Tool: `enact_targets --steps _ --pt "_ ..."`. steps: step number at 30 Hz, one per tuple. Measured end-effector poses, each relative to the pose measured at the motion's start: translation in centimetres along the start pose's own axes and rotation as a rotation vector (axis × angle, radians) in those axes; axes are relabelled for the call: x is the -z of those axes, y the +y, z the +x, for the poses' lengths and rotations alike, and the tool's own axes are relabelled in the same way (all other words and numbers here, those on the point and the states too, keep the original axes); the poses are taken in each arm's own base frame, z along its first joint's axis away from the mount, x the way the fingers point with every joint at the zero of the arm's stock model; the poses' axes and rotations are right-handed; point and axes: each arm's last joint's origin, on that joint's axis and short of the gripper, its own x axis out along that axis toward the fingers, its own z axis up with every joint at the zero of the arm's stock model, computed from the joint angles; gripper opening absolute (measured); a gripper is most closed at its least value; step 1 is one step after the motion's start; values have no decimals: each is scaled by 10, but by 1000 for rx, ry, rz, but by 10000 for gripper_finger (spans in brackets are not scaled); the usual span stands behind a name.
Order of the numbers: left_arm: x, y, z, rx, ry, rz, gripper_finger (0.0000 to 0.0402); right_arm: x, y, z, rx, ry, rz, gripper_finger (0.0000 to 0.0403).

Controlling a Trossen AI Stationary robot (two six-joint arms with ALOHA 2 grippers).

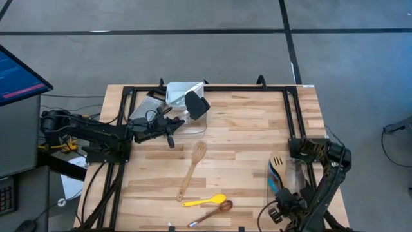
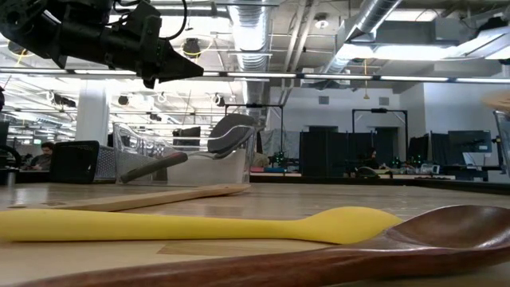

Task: Pick & Place Kitchen Items
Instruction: Put the blue spoon into the bottom transparent bin, then put the wooden slotted spatula into the bottom transparent bin

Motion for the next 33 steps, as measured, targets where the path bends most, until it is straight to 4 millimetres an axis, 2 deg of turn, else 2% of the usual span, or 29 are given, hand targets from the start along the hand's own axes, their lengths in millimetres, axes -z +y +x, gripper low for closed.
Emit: enact_targets --steps 5,9,14,21,26,30,33 --pt "0 0 0 0 0 0 2 -1 -1 -1 1 6 -36 190" --pt "0 0 0 0 -2 -1 2 -14 -6 -10 33 65 -30 196" --pt "-1 0 0 0 -6 -2 2 -40 -16 -28 -33 137 -61 155" --pt "-1 0 0 0 -7 -3 2 -79 -32 -48 -157 183 -79 59" --pt "-1 0 0 0 -8 -3 2 -107 -35 -55 -284 38 -144 5" --pt "-1 0 0 0 -10 -4 2 -129 -26 -61 -425 -222 -204 14" --pt "-1 0 0 0 -10 -4 2 -144 -13 -65 -489 -437 -282 11"
